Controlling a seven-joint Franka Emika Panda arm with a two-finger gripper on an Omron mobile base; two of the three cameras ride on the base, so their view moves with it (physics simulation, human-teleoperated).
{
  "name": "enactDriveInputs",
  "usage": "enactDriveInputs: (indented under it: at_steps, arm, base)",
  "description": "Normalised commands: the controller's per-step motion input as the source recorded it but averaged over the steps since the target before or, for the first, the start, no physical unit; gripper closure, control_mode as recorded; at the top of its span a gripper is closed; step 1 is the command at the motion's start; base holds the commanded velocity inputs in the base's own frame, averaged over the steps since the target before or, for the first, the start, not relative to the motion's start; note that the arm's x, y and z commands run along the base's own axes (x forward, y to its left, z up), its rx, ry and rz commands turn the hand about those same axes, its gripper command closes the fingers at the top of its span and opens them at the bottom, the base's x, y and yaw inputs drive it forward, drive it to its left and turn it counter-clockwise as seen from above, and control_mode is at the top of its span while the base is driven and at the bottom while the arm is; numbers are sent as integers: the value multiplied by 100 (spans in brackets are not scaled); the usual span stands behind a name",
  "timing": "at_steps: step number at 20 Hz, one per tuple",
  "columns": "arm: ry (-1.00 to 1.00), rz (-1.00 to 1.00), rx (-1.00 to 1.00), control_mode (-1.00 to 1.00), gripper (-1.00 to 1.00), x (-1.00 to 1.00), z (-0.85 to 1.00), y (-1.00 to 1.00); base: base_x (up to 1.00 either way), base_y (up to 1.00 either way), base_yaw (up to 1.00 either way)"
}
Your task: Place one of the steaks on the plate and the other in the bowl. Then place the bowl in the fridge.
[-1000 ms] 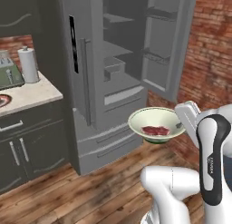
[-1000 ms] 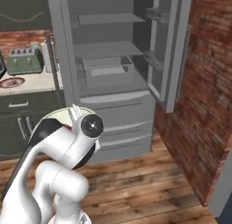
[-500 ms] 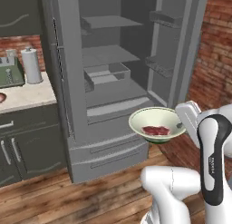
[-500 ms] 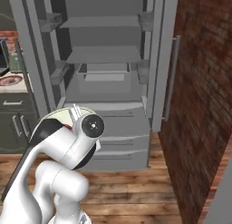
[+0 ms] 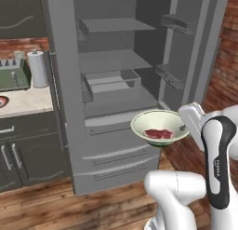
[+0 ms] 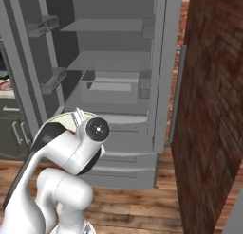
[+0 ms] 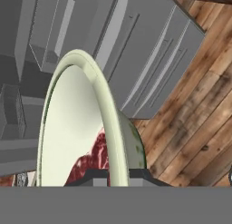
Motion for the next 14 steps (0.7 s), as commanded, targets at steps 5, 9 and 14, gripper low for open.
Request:
enactDriveInputs:
  at_steps: [5, 9, 14]
  arm:
    - [0, 0, 0, 100, 100, 0, 0, 0]
    - [0, 0, 0, 100, 100, 0, 0, 0]
    - [0, 0, 0, 100, 100, 0, 0, 0]
  base:
    - [27, 17, 11]
    - [43, 21, 12]
    - [54, 22, 14]
